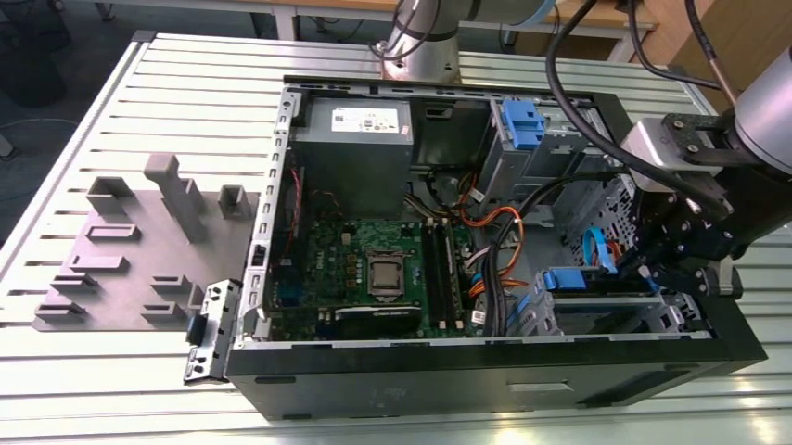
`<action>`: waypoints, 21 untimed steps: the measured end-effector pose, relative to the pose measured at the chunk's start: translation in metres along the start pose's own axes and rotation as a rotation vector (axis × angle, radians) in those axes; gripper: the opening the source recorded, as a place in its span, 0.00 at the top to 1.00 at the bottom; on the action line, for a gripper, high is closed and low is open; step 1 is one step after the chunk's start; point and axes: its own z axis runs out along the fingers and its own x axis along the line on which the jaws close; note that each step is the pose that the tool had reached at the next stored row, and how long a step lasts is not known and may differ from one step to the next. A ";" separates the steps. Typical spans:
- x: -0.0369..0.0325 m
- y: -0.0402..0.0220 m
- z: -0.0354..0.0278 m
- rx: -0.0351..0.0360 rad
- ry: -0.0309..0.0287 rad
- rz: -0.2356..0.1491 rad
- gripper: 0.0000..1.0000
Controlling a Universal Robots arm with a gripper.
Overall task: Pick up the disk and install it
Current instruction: 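Insert the second disk wire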
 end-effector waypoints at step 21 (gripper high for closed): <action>-0.0013 -0.0002 -0.0239 0.0000 -0.0005 0.000 0.76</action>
